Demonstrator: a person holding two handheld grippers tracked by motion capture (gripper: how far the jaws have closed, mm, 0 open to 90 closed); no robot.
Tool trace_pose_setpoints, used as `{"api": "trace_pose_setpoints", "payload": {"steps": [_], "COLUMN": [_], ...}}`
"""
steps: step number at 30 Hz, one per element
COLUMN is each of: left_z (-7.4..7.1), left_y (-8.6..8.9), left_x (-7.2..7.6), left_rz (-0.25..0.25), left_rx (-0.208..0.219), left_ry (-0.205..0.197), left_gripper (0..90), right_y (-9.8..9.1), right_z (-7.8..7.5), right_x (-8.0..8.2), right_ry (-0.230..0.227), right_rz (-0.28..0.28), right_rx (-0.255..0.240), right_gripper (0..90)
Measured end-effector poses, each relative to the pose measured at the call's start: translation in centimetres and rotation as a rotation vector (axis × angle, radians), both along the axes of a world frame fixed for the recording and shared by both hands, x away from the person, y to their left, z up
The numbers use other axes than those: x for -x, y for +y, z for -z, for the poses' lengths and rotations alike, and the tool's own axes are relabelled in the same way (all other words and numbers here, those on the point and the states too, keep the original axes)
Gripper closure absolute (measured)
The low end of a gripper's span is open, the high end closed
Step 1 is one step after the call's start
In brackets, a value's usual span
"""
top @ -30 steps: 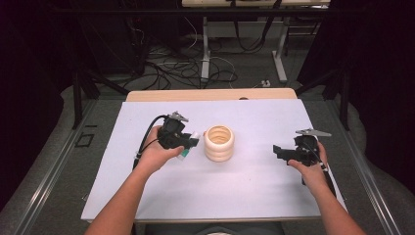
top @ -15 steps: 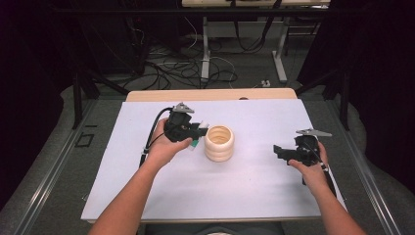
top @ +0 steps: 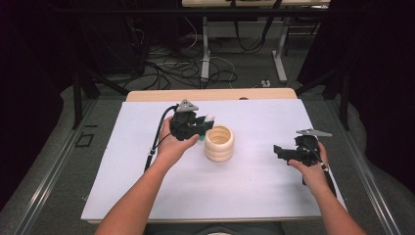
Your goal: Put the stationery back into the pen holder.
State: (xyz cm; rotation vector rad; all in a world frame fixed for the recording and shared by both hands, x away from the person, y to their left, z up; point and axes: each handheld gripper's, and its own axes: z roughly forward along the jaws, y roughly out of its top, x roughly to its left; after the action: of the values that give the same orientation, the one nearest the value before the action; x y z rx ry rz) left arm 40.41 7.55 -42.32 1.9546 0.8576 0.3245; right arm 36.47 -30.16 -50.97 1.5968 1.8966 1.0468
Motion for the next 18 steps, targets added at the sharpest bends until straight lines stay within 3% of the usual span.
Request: {"api": "trace_pose_setpoints", "payload": {"steps": [8, 18], "left_z": [0.4, 1.2], "left_y": [-0.9, -2.4], "left_x": [0.0, -0.7], "left_rz": [-0.011, -0.015], "left_rx": [0.054, 0.072], "left_ry": [-0.056, -0.046], "left_gripper": [65.3, 65.3], "right_y": [0.0, -0.1], "right_z": [0.0, 0.0], "right_x": [0.0, 0.0], "right_ry": [0.000, 0.001], "right_rz": [-0.001, -0.002], "right_rx": [-0.001, -0.005], "right_gripper": [0.0, 0.0]}}
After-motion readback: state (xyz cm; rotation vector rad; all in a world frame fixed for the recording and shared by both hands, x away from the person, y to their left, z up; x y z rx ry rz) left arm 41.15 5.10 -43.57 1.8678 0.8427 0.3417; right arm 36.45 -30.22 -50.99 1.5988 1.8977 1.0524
